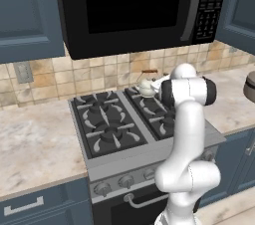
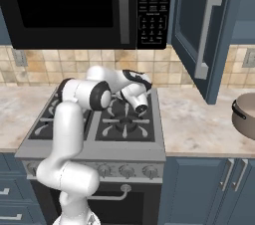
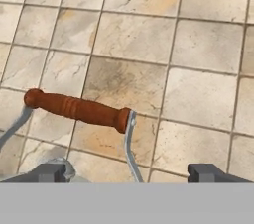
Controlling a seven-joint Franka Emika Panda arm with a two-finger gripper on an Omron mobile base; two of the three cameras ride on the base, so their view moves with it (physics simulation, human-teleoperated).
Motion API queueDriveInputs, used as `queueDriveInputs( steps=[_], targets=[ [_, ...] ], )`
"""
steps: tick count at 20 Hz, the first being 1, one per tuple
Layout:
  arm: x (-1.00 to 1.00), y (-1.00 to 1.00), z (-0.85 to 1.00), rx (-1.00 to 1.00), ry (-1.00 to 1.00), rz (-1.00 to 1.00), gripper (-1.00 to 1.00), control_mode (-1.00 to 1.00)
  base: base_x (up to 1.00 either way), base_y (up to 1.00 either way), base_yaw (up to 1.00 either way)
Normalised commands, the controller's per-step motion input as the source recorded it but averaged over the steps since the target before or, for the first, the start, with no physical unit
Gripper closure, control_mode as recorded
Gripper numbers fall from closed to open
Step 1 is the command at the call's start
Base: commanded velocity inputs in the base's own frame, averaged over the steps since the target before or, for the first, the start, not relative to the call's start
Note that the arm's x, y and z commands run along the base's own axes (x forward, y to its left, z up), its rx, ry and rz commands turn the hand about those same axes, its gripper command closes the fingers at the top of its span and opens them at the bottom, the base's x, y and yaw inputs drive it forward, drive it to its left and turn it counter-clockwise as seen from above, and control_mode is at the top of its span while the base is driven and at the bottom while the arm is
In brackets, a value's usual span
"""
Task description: Pick the kettle from the cabinet and place it on a stove burner. Then pick the pot from the counter and place it on another stove burner. Finally, turn both burners on.
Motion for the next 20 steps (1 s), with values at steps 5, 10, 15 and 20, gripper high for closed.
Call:
queueDriveInputs(
  steps=[5, 10, 15, 20],
  targets=[
    [-0.29, 0.00, 0.13, 0.00, -0.03, 0.01, -1.00, -1.00, 0.00, 0.00, 0.00],
    [-0.27, 0.00, 0.17, -0.02, -0.02, 0.04, -1.00, -1.00, 0.00, 0.00, 0.00],
    [-0.36, 0.00, 0.20, -0.01, -0.02, 0.03, -1.00, -1.00, 0.00, 0.00, 0.00],
    [-0.48, 0.00, 0.25, 0.00, -0.03, 0.02, -1.00, -1.00, 0.00, 0.00, 0.00]
  ],
)
